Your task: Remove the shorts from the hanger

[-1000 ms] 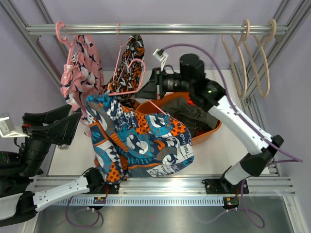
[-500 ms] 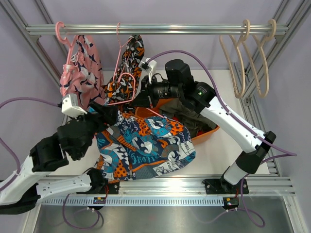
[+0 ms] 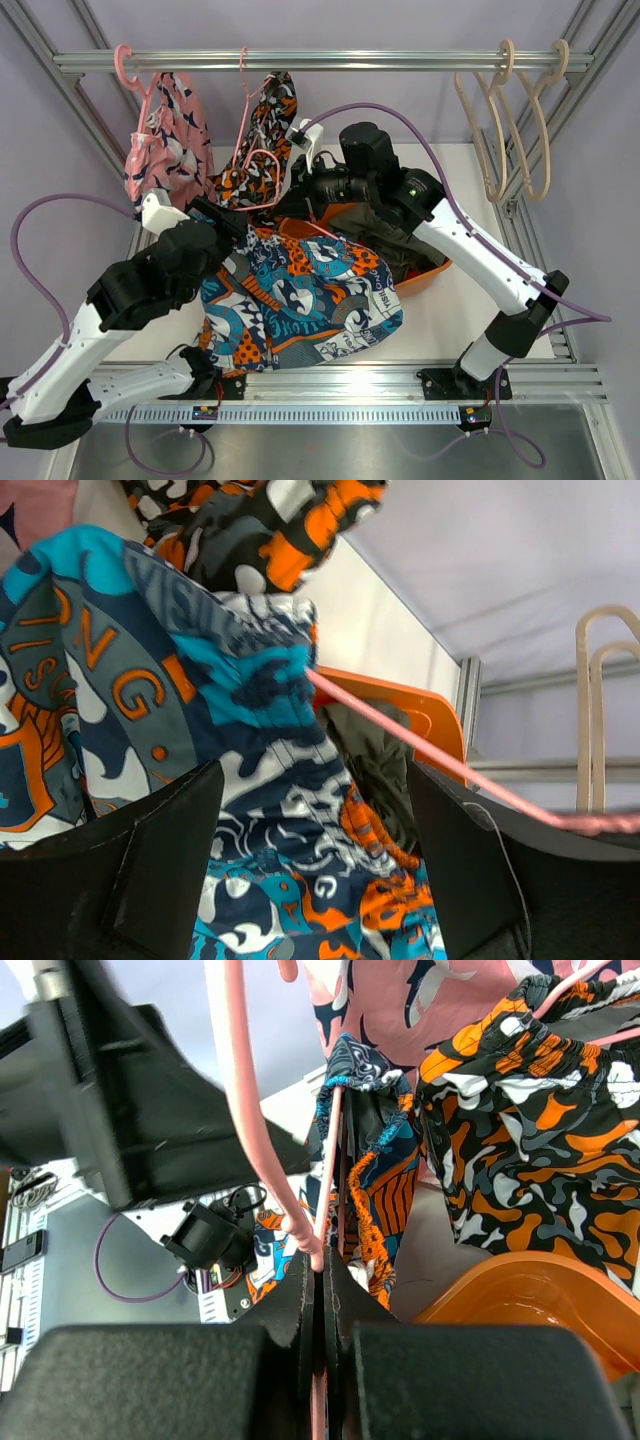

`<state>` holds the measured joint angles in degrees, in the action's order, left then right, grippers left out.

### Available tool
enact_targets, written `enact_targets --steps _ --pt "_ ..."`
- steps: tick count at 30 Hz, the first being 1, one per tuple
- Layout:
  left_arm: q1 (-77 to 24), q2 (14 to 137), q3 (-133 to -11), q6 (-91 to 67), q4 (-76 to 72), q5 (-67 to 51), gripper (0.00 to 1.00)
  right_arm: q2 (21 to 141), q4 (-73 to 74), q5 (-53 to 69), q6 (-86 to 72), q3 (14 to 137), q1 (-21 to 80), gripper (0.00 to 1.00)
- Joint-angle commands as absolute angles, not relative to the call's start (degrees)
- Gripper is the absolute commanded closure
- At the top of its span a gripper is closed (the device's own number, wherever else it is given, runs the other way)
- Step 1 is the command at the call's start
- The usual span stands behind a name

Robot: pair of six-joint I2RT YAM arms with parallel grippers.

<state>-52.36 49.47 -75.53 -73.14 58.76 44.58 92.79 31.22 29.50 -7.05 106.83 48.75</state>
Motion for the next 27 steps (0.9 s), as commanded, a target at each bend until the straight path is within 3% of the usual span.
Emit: enact_targets --steps 1,4,6,13,15,19,20,27 --pt "-47.91 50.18 -74.18 -73.22 53.09 38.94 0.23 89.21 29.18 29.97 -6.33 108.37 49.04 1.00" --pt "-45.44 51.06 -73.48 -71.46 51.07 37.53 0.26 88.59 29.53 30.32 -6.42 108.19 49.13 1.00" --pt "-44.04 52.20 -73.83 -70.05 50.54 37.01 0.37 88.33 29.53 30.41 -6.59 108.19 49.13 1.00" --pt "-41.14 54.05 -73.22 -67.33 50.28 35.95 0.43 88.07 30.15 31.11 -6.86 108.54 49.04 1.00" --pt "-40.08 54.05 -73.04 -66.45 50.10 35.42 0.53 87.89 30.41 31.03 -6.68 108.37 49.04 1.00" --pt "-39.20 53.27 -73.12 -65.74 51.58 36.91 0.92 87.10 31.38 30.15 -5.01 107.23 49.04 1.00" --pt "-38.76 53.00 -73.30 -65.31 52.03 37.35 0.98 86.49 31.55 29.89 -4.23 107.05 49.04 1.00" --pt "-36.83 49.05 -75.15 -63.46 60.64 44.29 1.00 82.71 35.42 26.54 2.02 102.41 48.61 1.00"
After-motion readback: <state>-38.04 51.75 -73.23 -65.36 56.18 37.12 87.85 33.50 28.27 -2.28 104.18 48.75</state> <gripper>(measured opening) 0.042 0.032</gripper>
